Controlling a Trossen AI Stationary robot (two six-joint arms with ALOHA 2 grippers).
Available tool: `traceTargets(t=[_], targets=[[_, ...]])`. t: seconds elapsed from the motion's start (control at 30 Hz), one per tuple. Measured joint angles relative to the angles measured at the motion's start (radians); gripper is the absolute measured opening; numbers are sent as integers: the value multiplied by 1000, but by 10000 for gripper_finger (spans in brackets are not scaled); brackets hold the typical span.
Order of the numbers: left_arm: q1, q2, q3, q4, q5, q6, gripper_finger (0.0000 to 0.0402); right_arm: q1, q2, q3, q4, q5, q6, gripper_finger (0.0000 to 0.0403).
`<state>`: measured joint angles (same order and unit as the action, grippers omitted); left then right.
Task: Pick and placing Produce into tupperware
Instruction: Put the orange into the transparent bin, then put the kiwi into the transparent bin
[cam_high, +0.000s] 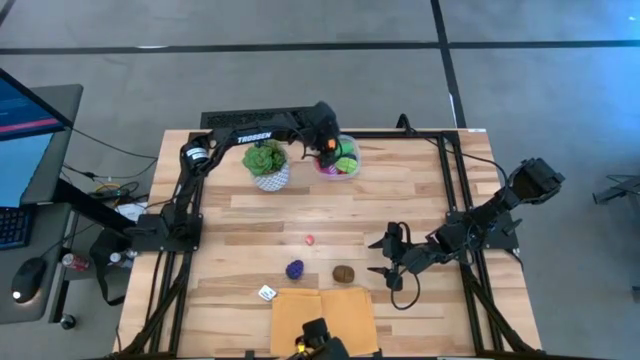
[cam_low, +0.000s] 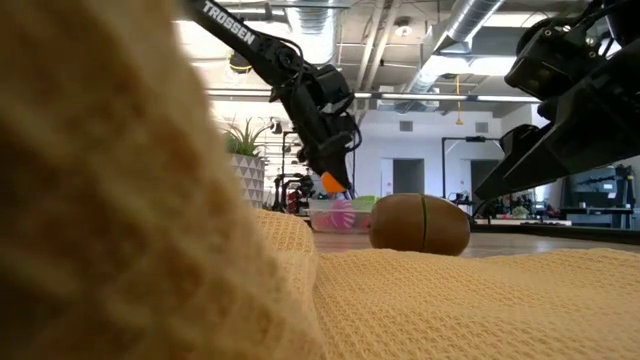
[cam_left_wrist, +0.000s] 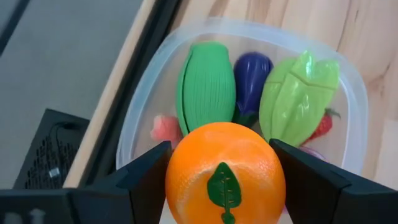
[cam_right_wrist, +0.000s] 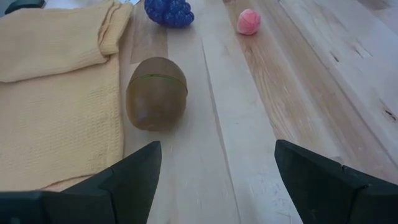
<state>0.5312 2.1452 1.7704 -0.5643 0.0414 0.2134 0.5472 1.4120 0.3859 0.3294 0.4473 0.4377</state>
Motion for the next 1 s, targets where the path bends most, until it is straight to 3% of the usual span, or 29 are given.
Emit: traceTargets(t=[0.3, 0.7, 1.0], targets=[[0, 0, 0, -21, 26, -29, 250, 0, 0, 0, 8, 0, 7, 336], [-11, 0, 0, 12, 25, -23, 307, 0, 0, 0, 8, -1, 8, 336], [-22, -1, 26, -58, 50, 19, 307, 0, 0, 0, 8, -1, 7, 336]])
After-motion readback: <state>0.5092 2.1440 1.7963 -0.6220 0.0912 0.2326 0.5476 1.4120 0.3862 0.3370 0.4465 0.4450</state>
